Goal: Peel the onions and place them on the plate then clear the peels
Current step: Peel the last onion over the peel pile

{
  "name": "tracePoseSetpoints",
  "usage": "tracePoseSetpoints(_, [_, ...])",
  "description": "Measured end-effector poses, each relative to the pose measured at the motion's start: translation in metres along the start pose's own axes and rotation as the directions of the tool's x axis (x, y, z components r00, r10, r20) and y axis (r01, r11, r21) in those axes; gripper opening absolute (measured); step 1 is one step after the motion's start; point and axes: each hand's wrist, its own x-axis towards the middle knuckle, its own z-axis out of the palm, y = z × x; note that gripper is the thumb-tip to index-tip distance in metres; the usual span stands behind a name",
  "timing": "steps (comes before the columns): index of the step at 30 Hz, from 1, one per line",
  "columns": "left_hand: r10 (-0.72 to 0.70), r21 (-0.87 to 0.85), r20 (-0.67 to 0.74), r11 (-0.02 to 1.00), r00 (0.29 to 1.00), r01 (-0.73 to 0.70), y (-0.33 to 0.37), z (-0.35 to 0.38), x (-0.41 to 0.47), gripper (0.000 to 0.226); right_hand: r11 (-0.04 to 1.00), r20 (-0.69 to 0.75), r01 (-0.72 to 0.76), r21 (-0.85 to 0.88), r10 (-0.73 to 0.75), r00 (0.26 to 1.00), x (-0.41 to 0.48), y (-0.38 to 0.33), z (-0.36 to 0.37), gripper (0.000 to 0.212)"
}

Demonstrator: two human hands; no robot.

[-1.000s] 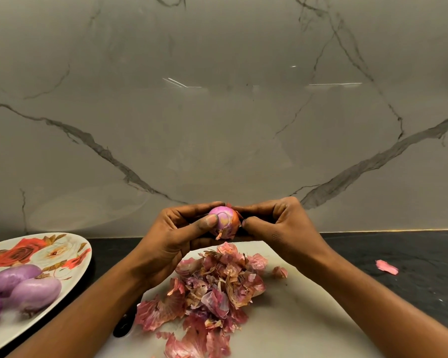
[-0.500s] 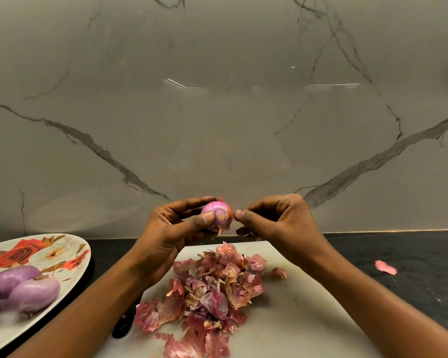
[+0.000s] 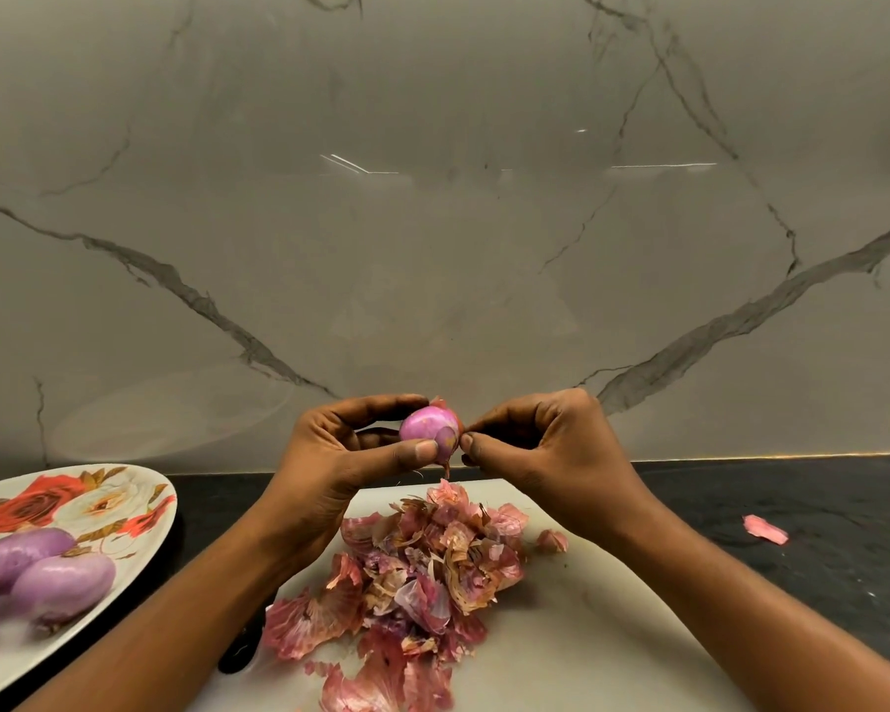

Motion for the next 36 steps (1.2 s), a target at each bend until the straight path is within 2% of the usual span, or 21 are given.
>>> tracePoseSetpoints(6, [0.053,0.087,0.001,0.995,0.999,-0.052,-0.001,0.003,-0.001,0.057,0.999,-0.016,0.002,-0.046,-0.002,1.0,-0.002,-0.001,0.004,0.003])
tracePoseSetpoints(8, [0.05,0.091,0.01,0.995,0.999,-0.051,-0.001,0.003,-0.001,0.058,0.998,-0.013,0.005,-0.058,-0.006,1.0,-0.002,-0.003,0.005,0.006])
tracePoseSetpoints(11, [0.029,0.055,0.022,0.998,0.999,-0.03,-0.001,0.002,-0.001,0.054,0.996,-0.02,0.011,-0.083,-0.013,1.0,-0.002,-0.003,0.006,0.015])
tracePoseSetpoints(18, [-0.006,-0.045,0.069,0.999,0.998,0.009,0.003,0.001,-0.003,0.069,0.995,-0.072,-0.014,-0.101,0.007,0.997,0.002,0.001,0.0,0.003])
tracePoseSetpoints(22, [-0.044,-0.104,0.06,0.993,0.997,0.05,0.002,0.001,-0.002,0.035,0.995,-0.099,-0.01,-0.103,-0.001,0.995,0.002,0.002,-0.002,0.002])
tracePoseSetpoints(27, [-0.108,-0.172,0.073,0.978,0.991,0.119,0.004,0.003,-0.001,0.038,0.998,-0.018,-0.069,0.005,0.069,0.997,0.002,0.001,-0.005,0.014])
tracePoseSetpoints(32, [-0.075,-0.106,0.052,0.991,0.996,0.08,0.003,0.003,-0.001,0.042,0.956,0.084,-0.199,0.214,0.185,0.979,0.004,-0.005,-0.003,0.02])
tracePoseSetpoints(36, [-0.066,-0.096,0.047,0.993,0.997,0.07,0.004,0.005,-0.003,0.042,0.928,0.14,-0.257,0.268,0.227,0.964,0.004,-0.007,-0.002,0.041])
